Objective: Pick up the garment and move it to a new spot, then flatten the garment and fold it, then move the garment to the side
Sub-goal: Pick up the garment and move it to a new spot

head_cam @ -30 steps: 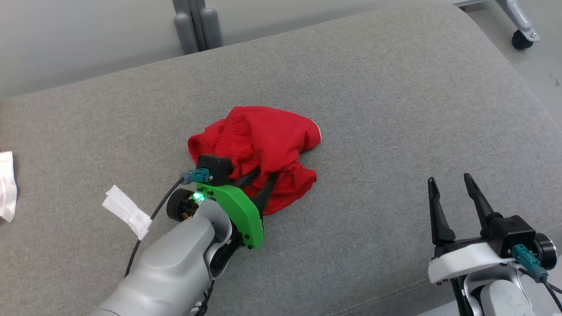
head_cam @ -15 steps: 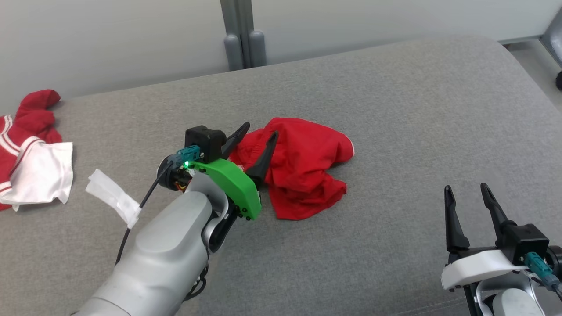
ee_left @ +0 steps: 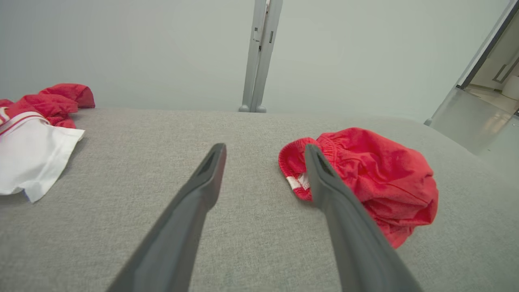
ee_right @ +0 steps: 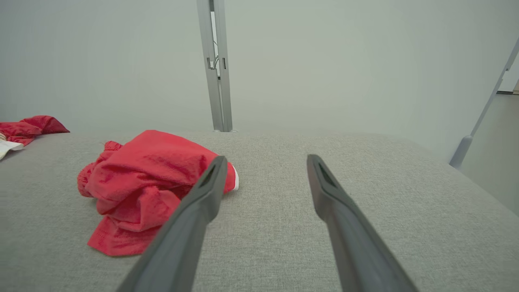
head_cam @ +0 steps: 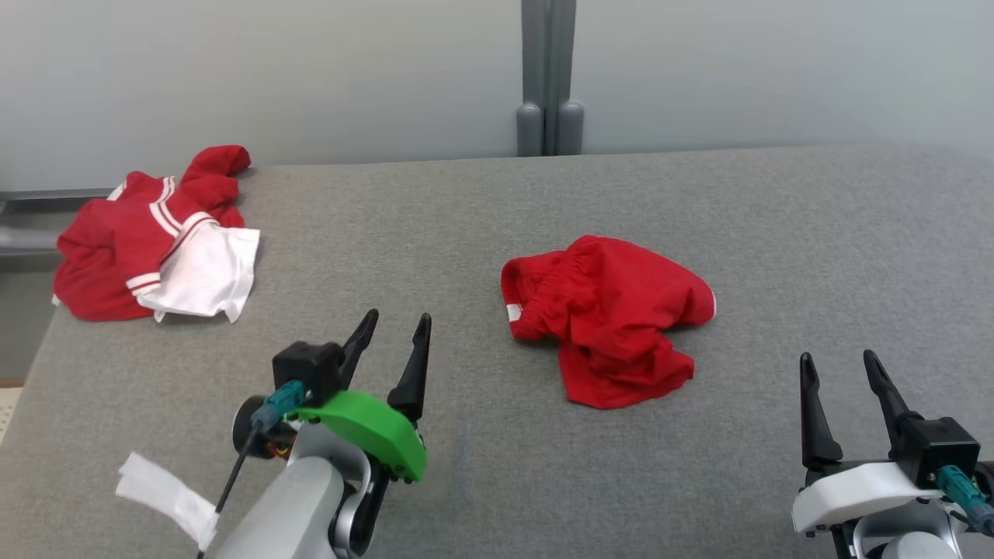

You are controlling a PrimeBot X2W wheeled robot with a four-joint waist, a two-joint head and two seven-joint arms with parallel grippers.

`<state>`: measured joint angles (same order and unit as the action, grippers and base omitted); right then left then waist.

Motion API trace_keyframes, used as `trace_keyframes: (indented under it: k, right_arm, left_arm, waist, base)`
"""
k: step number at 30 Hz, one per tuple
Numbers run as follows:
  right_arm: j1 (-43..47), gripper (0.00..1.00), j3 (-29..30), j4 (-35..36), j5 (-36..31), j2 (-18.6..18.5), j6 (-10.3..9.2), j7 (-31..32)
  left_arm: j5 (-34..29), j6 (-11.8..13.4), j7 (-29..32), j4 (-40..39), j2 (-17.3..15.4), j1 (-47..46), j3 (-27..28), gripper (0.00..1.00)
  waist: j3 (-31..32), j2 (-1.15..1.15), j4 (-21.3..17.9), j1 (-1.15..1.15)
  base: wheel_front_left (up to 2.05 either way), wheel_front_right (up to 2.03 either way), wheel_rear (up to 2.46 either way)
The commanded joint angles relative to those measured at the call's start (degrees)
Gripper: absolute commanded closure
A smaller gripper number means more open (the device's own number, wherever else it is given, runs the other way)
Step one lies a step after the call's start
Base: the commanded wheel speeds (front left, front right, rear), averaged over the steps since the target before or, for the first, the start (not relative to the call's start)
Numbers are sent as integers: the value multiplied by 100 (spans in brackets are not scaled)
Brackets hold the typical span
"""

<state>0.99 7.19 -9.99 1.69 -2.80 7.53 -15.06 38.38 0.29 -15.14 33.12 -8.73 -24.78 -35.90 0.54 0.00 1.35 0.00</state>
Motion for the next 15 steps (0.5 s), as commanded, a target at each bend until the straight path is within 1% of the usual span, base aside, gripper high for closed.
trace_keyframes:
  k: [1,6,11,15]
  right_arm:
    - [83,0,-14,-15,40,-15,-8,-18]
    - [178,0,-119,-53,155,-16,-8,-18]
    - [247,0,-239,-51,254,-17,-8,-18]
    - [291,0,-270,-60,297,-16,-8,-18]
  left_arm:
    - [-159,58,-1,-154,-10,286,175,0]
    - [-619,127,-1,-702,76,1056,785,0]
    - [-951,17,-1,-1093,194,1723,1342,0]
    - [-1196,-88,-1,-1203,285,1973,1594,0]
  waist:
    - [136,0,220,0]
    - [153,0,277,0]
    - [184,0,218,0]
    - [187,0,187,0]
  base:
    - [0,0,0]
    - [0,0,0]
    - [0,0,0]
    - [0,0,0]
